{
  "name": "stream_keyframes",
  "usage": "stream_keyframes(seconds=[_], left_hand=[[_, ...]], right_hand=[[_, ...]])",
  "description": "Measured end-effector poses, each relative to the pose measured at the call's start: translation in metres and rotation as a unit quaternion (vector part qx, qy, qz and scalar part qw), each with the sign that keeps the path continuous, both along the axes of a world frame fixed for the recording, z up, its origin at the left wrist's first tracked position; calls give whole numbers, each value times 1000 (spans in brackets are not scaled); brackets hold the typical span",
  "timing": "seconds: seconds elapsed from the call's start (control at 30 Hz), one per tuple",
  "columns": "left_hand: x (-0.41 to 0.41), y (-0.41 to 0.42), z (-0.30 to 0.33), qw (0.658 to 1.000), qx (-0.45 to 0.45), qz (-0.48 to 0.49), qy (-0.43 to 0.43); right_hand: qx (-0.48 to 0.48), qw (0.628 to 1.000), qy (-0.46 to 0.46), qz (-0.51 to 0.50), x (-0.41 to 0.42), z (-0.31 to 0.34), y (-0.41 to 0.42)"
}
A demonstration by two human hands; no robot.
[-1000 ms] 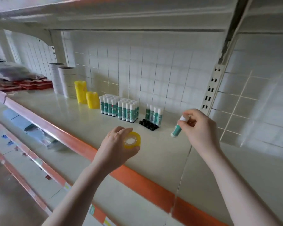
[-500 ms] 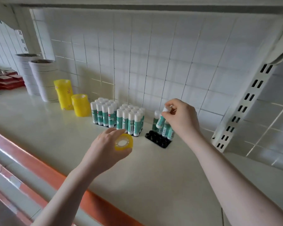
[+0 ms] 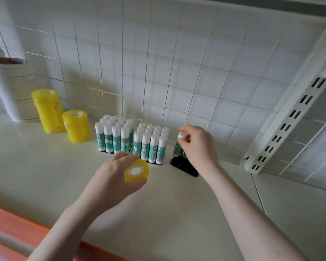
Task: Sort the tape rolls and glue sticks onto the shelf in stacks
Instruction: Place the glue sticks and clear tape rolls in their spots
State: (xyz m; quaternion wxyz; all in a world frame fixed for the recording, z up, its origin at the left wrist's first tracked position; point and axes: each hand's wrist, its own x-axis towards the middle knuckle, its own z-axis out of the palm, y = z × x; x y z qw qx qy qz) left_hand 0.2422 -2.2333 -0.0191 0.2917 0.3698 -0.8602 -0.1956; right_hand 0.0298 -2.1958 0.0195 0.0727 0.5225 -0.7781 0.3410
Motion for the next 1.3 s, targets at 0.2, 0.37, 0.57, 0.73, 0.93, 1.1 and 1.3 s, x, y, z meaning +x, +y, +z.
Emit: stream_keyframes(seconds=[0.2, 0.37, 0.57, 0.73, 0.93, 1.1, 1.3], left_hand=[[1, -7, -4, 999, 25, -48, 8], [1, -9, -8, 998, 27, -62, 18], [0, -10, -11, 997, 34, -71, 17], [1, -9, -11, 997, 41, -69, 22], [3, -9, -11, 997, 42, -60, 24], [2, -10, -11, 997, 49, -50, 29], [3, -9, -10, 997, 54, -44, 34]], right_hand=[[-19, 999, 18, -38, 4, -2, -2], [-19, 997, 44, -53, 5, -2, 1], [-5, 997, 58, -56, 3, -7, 3], [3, 997, 63, -54, 2, -6, 1], [5, 998, 40, -44, 2, -1, 5], [3, 1000, 15, -26, 0, 2, 19], [6, 999, 44, -6, -1, -1, 18]])
